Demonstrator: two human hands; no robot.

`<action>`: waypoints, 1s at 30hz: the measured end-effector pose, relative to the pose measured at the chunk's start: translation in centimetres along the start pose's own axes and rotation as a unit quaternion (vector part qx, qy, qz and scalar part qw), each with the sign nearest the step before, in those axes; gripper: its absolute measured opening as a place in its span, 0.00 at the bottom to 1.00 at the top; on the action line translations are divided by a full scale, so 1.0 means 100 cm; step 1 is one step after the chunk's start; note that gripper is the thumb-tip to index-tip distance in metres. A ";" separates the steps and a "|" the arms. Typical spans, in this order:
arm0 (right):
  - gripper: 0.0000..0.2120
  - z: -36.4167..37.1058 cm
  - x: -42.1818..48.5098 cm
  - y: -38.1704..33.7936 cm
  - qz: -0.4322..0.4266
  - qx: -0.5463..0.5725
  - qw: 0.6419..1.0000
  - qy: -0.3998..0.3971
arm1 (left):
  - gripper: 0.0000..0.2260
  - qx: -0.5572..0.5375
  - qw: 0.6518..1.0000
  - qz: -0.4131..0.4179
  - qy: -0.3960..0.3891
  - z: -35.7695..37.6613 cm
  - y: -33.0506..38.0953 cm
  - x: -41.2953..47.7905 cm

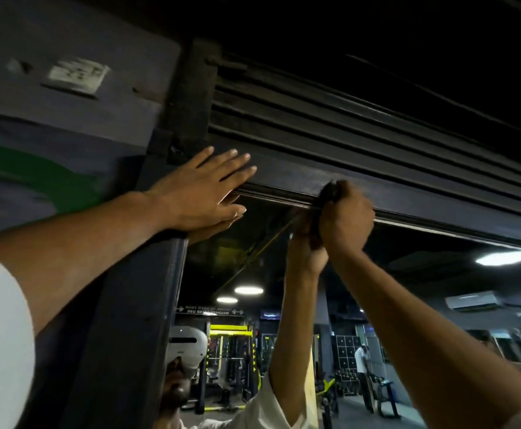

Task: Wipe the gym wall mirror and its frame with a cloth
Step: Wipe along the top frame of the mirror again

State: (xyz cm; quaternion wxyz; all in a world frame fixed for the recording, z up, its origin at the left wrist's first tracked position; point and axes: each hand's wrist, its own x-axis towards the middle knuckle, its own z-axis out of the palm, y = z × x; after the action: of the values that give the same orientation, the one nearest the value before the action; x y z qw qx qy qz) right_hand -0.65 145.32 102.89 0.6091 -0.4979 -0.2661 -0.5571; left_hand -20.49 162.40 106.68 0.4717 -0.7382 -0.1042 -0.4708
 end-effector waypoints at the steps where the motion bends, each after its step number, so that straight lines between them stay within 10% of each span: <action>1: 0.12 0.004 -0.007 -0.015 -0.010 0.016 1.000 -0.011 | 0.38 0.004 1.000 -0.001 0.005 0.001 0.001 -0.001; 12: 0.12 0.021 0.002 -0.049 -0.034 0.027 0.999 -0.020 | 0.35 -0.052 0.996 -0.054 0.057 0.004 -0.016 -0.026; 20: 0.12 0.032 -0.038 -0.098 -0.291 0.023 0.952 -0.093 | 0.33 -0.071 0.994 -0.053 0.062 0.003 -0.016 -0.025; 30: 0.22 0.027 -0.038 -0.018 -0.110 0.033 0.993 0.000 | 0.38 -0.055 0.992 -0.067 0.086 0.008 -0.015 -0.030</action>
State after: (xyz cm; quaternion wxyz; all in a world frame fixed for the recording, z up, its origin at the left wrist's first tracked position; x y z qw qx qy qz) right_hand -2.62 149.57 101.09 0.5603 -0.4453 -0.3377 -0.6114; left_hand -22.49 164.68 105.12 0.4049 -0.7111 -0.0864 -0.5682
